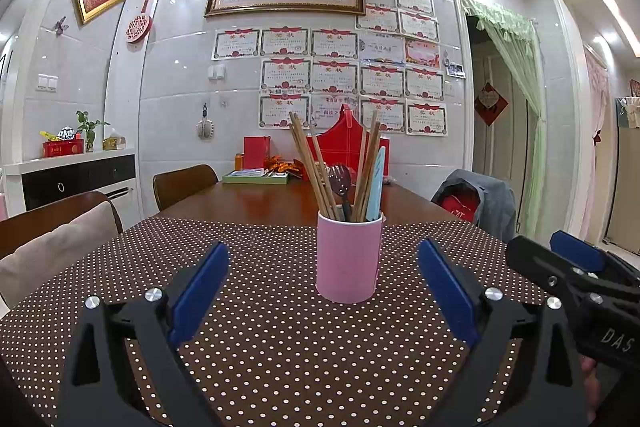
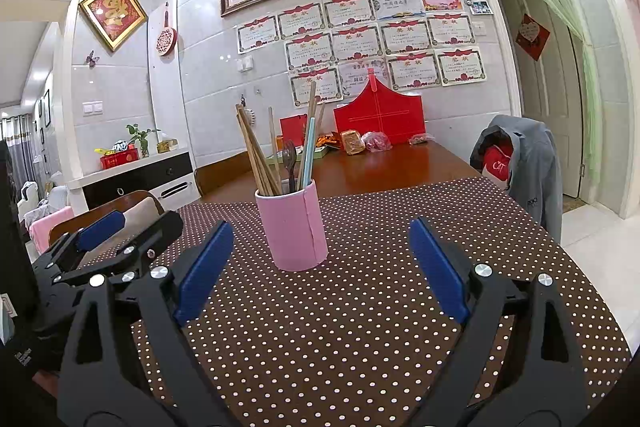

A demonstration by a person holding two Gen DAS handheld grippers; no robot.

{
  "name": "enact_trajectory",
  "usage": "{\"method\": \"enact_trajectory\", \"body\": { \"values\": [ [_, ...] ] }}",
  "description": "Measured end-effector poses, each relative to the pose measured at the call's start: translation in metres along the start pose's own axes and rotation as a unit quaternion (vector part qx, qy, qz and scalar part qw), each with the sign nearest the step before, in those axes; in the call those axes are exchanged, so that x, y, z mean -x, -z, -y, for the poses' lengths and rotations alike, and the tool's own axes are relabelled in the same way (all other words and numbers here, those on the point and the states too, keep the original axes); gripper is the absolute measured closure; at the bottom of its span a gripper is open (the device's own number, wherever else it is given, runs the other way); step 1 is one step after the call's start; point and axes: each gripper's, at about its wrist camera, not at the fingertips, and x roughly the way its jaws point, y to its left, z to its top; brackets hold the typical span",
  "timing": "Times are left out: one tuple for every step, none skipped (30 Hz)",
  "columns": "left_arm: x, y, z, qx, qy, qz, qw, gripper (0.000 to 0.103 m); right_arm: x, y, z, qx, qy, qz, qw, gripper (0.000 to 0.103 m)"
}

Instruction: Organize utensils

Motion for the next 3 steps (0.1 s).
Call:
{"method": "enact_trajectory", "body": {
  "values": [
    [0.0004, 0.0004, -0.0004, 0.0, 0.0, 0.0, 1.0, 0.009, -0.0004, 0.0, 0.0, 0.0, 0.0, 0.0, 1.0, 0.014],
    [-0.0001, 0.0001, 0.0002, 0.0, 0.0, 0.0, 1.0, 0.009, -0.0005, -0.0001, 0.0002, 0.0, 0.0, 0.0, 1.0, 0.014],
    [-0.0001, 0.0002, 0.0, 0.0, 0.0, 0.0, 1.0, 0.009, -0.0006, 0.0, 0.0003, 0.0, 0.0, 0.0, 1.0, 0.014]
  ]
}}
